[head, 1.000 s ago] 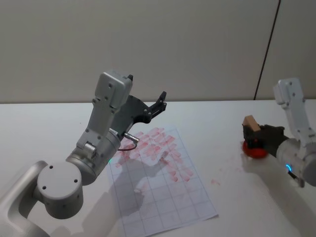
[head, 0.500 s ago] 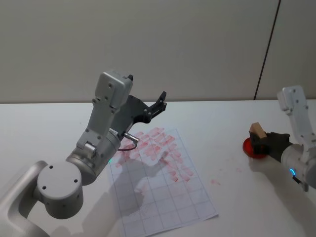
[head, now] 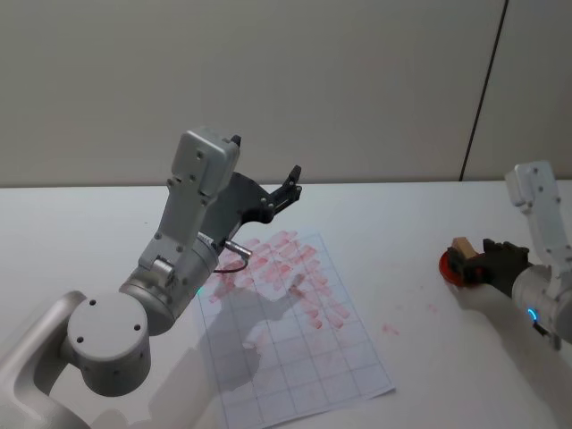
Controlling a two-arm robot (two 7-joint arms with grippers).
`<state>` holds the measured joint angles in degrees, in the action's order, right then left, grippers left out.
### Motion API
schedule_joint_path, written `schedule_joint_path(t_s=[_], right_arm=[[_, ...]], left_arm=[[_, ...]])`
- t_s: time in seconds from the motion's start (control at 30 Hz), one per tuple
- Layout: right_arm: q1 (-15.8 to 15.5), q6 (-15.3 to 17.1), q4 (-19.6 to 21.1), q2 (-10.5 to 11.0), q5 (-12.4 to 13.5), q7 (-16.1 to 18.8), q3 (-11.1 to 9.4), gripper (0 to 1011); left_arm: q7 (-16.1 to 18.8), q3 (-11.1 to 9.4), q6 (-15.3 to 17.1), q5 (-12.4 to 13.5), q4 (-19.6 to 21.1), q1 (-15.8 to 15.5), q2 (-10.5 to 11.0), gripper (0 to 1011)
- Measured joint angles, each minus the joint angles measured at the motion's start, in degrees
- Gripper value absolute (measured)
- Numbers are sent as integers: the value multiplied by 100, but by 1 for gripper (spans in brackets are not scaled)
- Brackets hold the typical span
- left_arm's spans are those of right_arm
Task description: Use the one hand to pick up the stamp and affix it onto the A4 paper.
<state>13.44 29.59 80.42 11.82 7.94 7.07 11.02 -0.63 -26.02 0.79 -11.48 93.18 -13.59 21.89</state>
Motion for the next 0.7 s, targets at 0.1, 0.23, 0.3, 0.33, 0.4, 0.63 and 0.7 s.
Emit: schedule_joint_path(t_s=[0.1,0.23,0.3,0.33,0.4,0.63,0.7], right_arm=[[-7,-81,4,6,-17,0,-5,663],[-34,-220,63,22,-50,4,-13,798],[-58,-310,122,37,-71,9,-22,850],[-67,-354,144,43,-80,12,-24,889],[-96,-459,211,62,-98,17,-33,939],[-231,-874,488,168,-145,45,-97,1001],[-260,-978,543,194,-152,54,-114,1001]], left_arm=[[0,0,0,0,0,0,0,1001],[0,0,0,0,0,0,0,1001],[0,0,0,0,0,0,0,1001],[0,0,0,0,0,0,0,1001],[0,0,0,0,0,0,0,1002],[0,0,0,0,0,0,0,1001],[0,0,0,0,0,0,0,1001]])
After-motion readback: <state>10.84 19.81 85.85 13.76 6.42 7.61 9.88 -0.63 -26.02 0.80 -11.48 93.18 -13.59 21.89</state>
